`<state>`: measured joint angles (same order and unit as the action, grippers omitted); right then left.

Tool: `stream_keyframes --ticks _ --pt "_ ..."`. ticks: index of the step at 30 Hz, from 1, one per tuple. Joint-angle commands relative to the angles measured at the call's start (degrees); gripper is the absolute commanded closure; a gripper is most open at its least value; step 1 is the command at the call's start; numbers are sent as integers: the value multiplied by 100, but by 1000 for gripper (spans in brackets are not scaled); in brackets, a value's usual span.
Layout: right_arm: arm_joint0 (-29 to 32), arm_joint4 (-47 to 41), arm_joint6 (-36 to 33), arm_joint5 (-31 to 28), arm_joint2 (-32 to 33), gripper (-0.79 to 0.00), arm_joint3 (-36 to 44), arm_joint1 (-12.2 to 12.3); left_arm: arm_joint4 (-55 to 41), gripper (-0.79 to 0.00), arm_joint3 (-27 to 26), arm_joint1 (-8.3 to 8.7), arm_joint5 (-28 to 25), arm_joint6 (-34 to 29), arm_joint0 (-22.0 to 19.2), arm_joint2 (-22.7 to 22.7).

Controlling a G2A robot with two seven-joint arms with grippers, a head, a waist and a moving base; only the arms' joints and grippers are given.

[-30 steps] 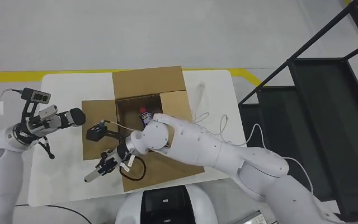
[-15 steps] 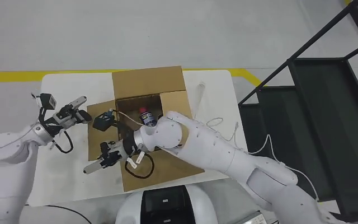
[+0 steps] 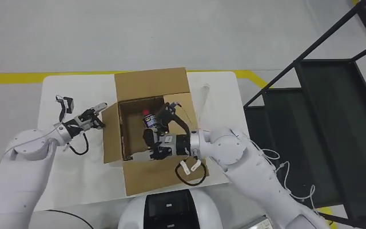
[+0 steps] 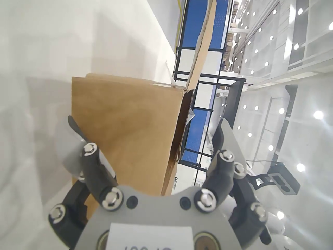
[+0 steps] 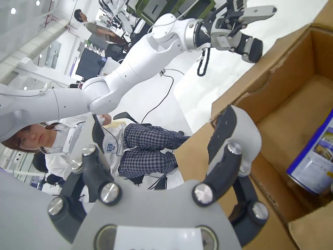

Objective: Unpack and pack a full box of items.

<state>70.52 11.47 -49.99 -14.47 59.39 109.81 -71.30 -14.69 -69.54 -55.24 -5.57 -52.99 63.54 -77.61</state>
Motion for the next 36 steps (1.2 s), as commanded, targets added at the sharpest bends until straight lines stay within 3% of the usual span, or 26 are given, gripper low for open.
stream_keyframes --ticks 1,10,15,25,31,36 --pt "242 -22 -9 -53 215 -785 106 53 34 -785 55 -21 -35 -13 -54 104" --pt "587 -160 -87 -115 534 -785 190 167 159 -785 171 -74 -247 -194 -180 382" --pt "602 -191 -111 -157 554 -785 154 198 -66 -785 127 -21 -432 -359 -166 96" --pt "1043 -411 313 -209 1092 -785 143 305 -543 -785 -1276 231 -1133 -1219 386 -1065" --pt "1639 -116 806 37 1638 -785 422 392 -553 -785 -2164 241 -974 -1350 385 -942" --pt "2087 -14 1205 207 1987 -785 629 436 -367 -785 -2446 178 -527 -1260 -32 -345"
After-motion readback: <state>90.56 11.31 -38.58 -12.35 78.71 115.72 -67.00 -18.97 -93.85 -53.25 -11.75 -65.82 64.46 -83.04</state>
